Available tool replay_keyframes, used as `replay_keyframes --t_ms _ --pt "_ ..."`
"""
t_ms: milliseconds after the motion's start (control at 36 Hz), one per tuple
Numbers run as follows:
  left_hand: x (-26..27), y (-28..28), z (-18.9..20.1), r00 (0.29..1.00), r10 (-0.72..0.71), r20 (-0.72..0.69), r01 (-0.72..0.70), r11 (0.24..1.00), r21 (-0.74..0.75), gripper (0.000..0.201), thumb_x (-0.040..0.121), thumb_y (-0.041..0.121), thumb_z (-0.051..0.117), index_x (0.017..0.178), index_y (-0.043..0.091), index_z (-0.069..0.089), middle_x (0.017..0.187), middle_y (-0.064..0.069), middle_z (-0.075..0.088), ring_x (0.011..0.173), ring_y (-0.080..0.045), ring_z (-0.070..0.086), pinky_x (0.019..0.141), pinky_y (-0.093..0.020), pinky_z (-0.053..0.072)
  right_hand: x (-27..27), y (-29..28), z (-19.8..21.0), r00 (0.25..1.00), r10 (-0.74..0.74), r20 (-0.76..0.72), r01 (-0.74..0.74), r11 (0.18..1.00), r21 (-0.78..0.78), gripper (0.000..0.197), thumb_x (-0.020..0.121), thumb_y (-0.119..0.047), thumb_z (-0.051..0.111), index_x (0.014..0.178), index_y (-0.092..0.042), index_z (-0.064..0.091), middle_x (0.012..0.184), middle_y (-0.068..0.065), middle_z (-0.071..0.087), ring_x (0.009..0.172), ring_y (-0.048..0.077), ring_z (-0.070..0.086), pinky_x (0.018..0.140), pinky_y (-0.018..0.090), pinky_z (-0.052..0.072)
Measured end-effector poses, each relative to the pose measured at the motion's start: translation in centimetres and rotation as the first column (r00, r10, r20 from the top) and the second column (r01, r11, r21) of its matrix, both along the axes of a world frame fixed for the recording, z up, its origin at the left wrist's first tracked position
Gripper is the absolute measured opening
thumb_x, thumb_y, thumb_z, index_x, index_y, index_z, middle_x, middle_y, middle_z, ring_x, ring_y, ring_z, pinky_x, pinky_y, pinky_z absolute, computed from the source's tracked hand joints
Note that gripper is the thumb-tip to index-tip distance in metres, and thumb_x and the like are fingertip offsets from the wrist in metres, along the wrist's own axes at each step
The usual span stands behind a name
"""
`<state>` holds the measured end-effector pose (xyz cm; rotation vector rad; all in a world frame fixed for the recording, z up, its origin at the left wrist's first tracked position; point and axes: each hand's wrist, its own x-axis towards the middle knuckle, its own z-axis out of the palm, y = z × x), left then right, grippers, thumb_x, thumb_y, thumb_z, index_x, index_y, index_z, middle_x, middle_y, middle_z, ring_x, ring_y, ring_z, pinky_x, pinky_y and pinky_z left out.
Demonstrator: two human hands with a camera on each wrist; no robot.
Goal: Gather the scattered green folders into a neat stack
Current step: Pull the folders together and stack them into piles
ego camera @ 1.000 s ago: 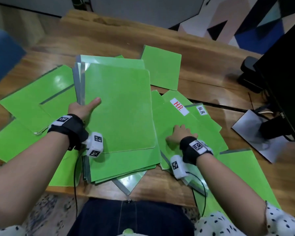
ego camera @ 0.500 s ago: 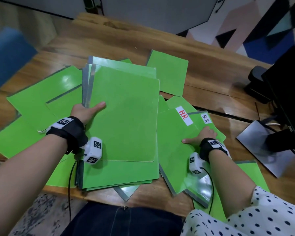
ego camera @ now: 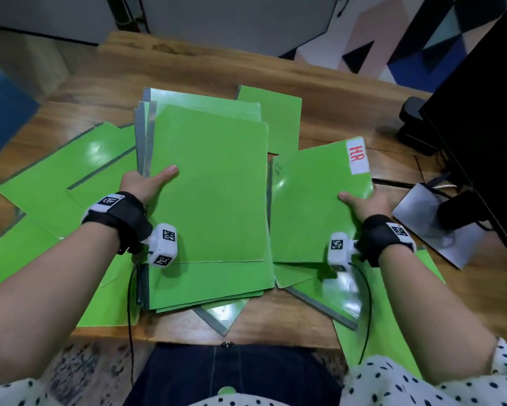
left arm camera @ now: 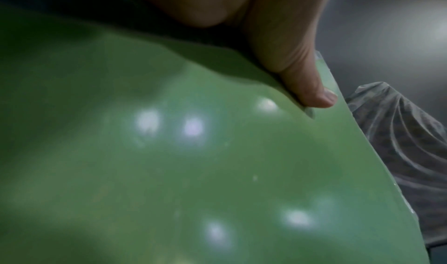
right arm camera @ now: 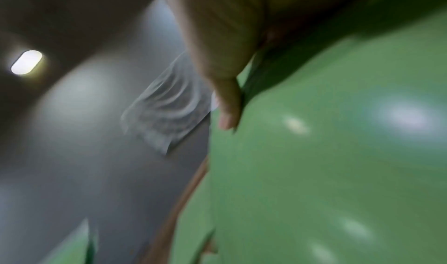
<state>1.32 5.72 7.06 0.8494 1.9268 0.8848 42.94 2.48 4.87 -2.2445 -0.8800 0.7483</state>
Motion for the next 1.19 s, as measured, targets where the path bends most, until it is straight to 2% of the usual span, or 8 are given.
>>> replay_keyframes --t_ms 111,250,528,778,889,944,1028,1194 --pt "0.2 0.1 0.4 1.0 0.015 0.006 -0.015 0.999 0.035 0.087 0.067 0.056 0.077 0.124 -0.005 0.052 0.083 -0.007 0.05 0.079 -0.022 0.046 0.068 -0.03 0.04 0.2 -2.1 -0.1 0.97 -0.243 -0.013 0.236 0.952 -0.193 0.065 0.077 -0.041 0.076 0.125 -0.002 0.054 0.128 0.011 0.059 0.11 0.028 0.059 0.094 0.032 0.044" --pt "0.4 -0.5 0.7 1.0 0.028 -0.011 -0.028 0.999 0.037 0.091 0.065 0.057 0.077 0.127 -0.006 0.051 0.118 -0.022 0.062 0.098 -0.032 0.062 0.09 -0.051 0.049 -0.9 -6.1 -3.3 0.975 0.186 -0.123 -0.223 0.837 -0.499 0.062 0.086 -0.013 0.065 0.144 -0.022 0.042 0.145 0.006 0.045 0.126 0.026 0.05 0.1 0.027 0.039" --pt "-1.0 -1.6 0.4 0.999 0.038 0.006 -0.038 0.998 0.047 0.092 0.064 0.057 0.078 0.125 -0.006 0.05 0.093 -0.01 0.05 0.085 -0.021 0.047 0.089 -0.048 0.05 -4.4 -6.7 -3.3 0.927 0.369 0.074 -0.269 0.786 -0.557 0.045 0.081 -0.021 0.063 0.125 -0.026 0.06 0.131 0.001 0.058 0.11 0.023 0.058 0.095 0.03 0.048" --pt "-2.4 -1.9 -0.1 0.997 0.073 0.003 -0.074 0.996 0.047 0.093 0.061 0.057 0.08 0.124 -0.005 0.051 0.106 -0.019 0.061 0.094 -0.029 0.057 0.089 -0.045 0.05 -5.6 -7.1 -2.3 0.888 0.436 0.144 -0.229 0.693 -0.684 0.03 0.088 -0.042 0.059 0.104 -0.016 0.058 0.122 0.01 0.058 0.1 0.026 0.054 0.08 0.033 0.042" --pt "-2.5 -1.9 -0.5 0.996 0.084 0.005 -0.084 0.996 0.019 0.096 0.06 0.06 0.079 0.126 -0.004 0.05 0.119 -0.021 0.06 0.11 -0.036 0.059 0.09 -0.045 0.049 -5.1 -5.0 -0.6 0.924 0.318 0.21 -0.153 0.814 -0.561 0.025 0.093 -0.028 0.052 0.103 -0.006 0.061 0.111 0.015 0.059 0.104 0.027 0.056 0.077 0.03 0.038" --pt "-2.3 -2.2 -1.1 0.997 0.078 0.002 -0.078 0.997 0.0 0.093 0.063 0.058 0.078 0.126 -0.005 0.05 0.12 -0.022 0.061 0.094 -0.03 0.059 0.084 -0.041 0.05 -4.9 -2.7 1.2 0.979 0.08 0.188 -0.017 0.949 -0.315 0.036 0.098 -0.016 0.044 0.129 0.002 0.049 0.134 0.022 0.05 0.122 0.035 0.05 0.081 0.035 0.036" --pt "-1.8 -2.5 -2.2 0.997 0.073 -0.003 -0.073 0.996 -0.042 0.087 0.068 0.054 0.077 0.127 -0.005 0.049 0.119 -0.02 0.061 0.101 -0.032 0.059 0.087 -0.041 0.049 -4.8 0.5 5.3 0.963 -0.185 0.197 0.194 0.981 -0.028 0.036 0.087 -0.012 0.059 0.122 -0.004 0.051 0.124 0.017 0.06 0.106 0.033 0.06 0.078 0.036 0.045" --pt "-0.9 -2.5 -2.8 0.999 0.049 -0.012 -0.05 0.995 -0.085 0.083 0.072 0.049 0.075 0.127 -0.007 0.049 0.117 -0.02 0.06 0.094 -0.029 0.055 0.08 -0.034 0.046 -7.0 4.1 14.3 0.952 -0.022 0.304 -0.069 0.956 0.285 0.038 0.082 -0.012 0.065 0.118 -0.012 0.052 0.123 0.011 0.062 0.114 0.029 0.058 0.092 0.033 0.045"
